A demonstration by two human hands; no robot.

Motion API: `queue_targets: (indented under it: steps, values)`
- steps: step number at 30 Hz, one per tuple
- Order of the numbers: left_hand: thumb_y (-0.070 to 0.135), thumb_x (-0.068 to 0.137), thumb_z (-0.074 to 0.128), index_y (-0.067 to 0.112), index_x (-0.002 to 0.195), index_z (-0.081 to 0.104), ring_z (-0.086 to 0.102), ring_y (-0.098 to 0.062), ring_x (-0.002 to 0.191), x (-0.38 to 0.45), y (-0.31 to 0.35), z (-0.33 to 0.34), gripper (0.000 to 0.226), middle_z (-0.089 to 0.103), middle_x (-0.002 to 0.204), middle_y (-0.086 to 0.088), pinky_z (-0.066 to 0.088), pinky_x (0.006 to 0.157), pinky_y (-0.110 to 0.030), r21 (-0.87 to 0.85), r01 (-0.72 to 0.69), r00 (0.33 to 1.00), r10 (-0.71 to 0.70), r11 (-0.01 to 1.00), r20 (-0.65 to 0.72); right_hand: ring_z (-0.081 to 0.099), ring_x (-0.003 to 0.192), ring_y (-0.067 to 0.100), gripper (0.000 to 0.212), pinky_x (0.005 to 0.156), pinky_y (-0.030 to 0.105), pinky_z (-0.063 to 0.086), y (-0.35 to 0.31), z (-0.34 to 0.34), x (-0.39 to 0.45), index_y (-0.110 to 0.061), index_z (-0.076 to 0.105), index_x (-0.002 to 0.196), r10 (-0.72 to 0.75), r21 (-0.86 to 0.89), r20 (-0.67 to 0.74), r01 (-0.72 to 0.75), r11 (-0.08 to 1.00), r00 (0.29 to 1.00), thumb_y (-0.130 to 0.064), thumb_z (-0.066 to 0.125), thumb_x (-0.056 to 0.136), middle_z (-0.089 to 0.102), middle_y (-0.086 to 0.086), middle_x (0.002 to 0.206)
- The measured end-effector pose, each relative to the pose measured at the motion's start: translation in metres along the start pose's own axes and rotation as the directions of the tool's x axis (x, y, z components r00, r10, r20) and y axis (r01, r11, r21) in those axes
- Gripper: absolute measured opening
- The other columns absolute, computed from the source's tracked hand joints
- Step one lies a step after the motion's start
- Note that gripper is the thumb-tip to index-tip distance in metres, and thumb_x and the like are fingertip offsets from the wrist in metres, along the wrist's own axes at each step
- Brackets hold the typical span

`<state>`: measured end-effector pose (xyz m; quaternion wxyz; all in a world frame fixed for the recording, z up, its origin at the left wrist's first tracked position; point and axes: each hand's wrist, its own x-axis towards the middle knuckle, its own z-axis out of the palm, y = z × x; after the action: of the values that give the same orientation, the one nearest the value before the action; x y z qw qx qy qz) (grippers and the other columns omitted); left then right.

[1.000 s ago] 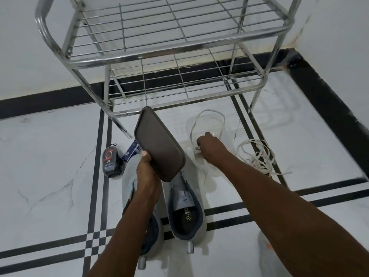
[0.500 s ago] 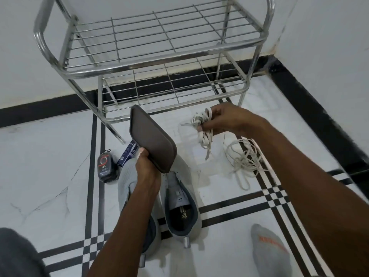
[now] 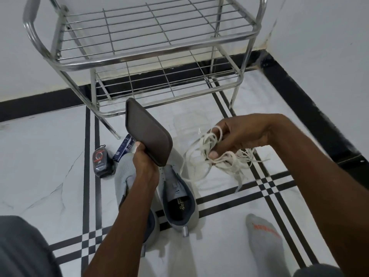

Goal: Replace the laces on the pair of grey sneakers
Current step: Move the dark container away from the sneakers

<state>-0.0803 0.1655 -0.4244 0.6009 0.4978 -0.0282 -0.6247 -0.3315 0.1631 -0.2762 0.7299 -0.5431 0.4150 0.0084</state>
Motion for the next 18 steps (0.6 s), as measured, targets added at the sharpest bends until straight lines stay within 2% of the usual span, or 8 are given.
queue_targets:
  steps: [3,5,8,10,12,15,16,18]
  values:
    - [0.022,0.109,0.039,0.017,0.104,0.069,0.067,-0.019,0.105,-0.002,0.000,-0.005,0.031,0.072,0.108,0.003,0.051,0.101,-0.038,0.014,-0.012,1.000,0.012,1.000,0.006,0.072,0.097,0.031,0.029,0.085,0.033,0.060,0.034,0.011,0.036,0.005,0.070,0.113,0.185,-0.069,-0.054,-0.188,0.980,0.981,0.001,0.075,0.085,0.073,0.024,0.109]
    - [0.025,0.109,0.037,0.018,0.105,0.069,0.064,-0.021,0.116,-0.003,-0.001,-0.009,0.032,0.072,0.114,0.002,0.048,0.107,-0.039,0.028,-0.007,1.000,0.007,1.000,0.013,0.074,0.096,0.030,0.029,0.079,0.030,0.061,0.060,0.023,0.063,0.001,0.073,0.110,0.277,-0.147,-0.158,-0.300,0.943,0.948,-0.002,0.079,0.082,0.076,0.019,0.103]
    - [0.027,0.110,0.038,0.019,0.106,0.069,0.061,-0.021,0.125,-0.006,-0.004,-0.010,0.033,0.067,0.131,-0.001,0.045,0.112,-0.039,0.054,0.001,1.000,-0.002,0.999,0.007,0.076,0.083,0.023,0.026,0.068,0.027,0.062,0.097,0.040,0.103,-0.002,0.074,0.106,0.227,-0.332,-0.448,-0.397,0.856,0.865,-0.009,0.078,0.082,0.077,0.013,0.095]
    - [0.026,0.110,0.038,0.019,0.102,0.068,0.061,-0.021,0.123,-0.011,-0.006,-0.007,0.032,0.066,0.130,0.000,0.046,0.111,-0.038,0.058,-0.006,1.000,0.006,0.998,-0.006,0.073,0.082,0.024,0.025,0.064,0.027,0.060,0.113,0.050,0.118,-0.005,0.073,0.106,0.158,-0.376,-0.586,-0.439,0.816,0.795,-0.013,0.075,0.082,0.075,0.012,0.097]
    - [0.026,0.110,0.038,0.019,0.100,0.067,0.061,-0.020,0.119,-0.014,-0.007,-0.007,0.031,0.065,0.126,0.001,0.046,0.110,-0.037,0.056,-0.007,1.000,0.008,0.998,-0.019,0.070,0.096,0.026,0.036,0.075,0.031,0.058,0.120,0.056,0.124,-0.011,0.070,0.118,0.128,-0.409,-0.606,-0.445,0.797,0.785,-0.018,0.076,0.083,0.073,0.011,0.111]
    - [0.026,0.110,0.039,0.018,0.103,0.067,0.061,-0.020,0.120,-0.014,-0.005,-0.010,0.029,0.066,0.127,0.000,0.046,0.110,-0.037,0.057,-0.014,1.000,0.015,0.998,-0.021,0.067,0.108,0.027,0.061,0.083,0.037,0.060,0.115,0.055,0.121,-0.016,0.056,0.140,0.158,-0.415,-0.518,-0.409,0.812,0.841,-0.021,0.079,0.084,0.059,0.008,0.136]
    - [0.026,0.110,0.039,0.018,0.104,0.067,0.061,-0.020,0.121,-0.013,-0.005,-0.011,0.029,0.068,0.125,0.000,0.047,0.109,-0.037,0.064,-0.014,1.000,0.015,0.998,-0.027,0.066,0.108,0.028,0.063,0.083,0.040,0.061,0.111,0.052,0.116,-0.017,0.054,0.142,0.189,-0.365,-0.480,-0.391,0.845,0.857,-0.020,0.079,0.085,0.056,0.008,0.138]
    - [0.026,0.110,0.039,0.016,0.109,0.067,0.060,-0.021,0.124,-0.011,-0.006,-0.013,0.029,0.068,0.124,0.001,0.047,0.109,-0.037,0.071,-0.011,0.999,0.013,0.997,-0.031,0.067,0.109,0.028,0.050,0.081,0.042,0.062,0.102,0.038,0.101,-0.011,0.061,0.135,0.234,-0.212,-0.420,-0.345,0.914,0.877,-0.010,0.076,0.088,0.059,0.010,0.132]
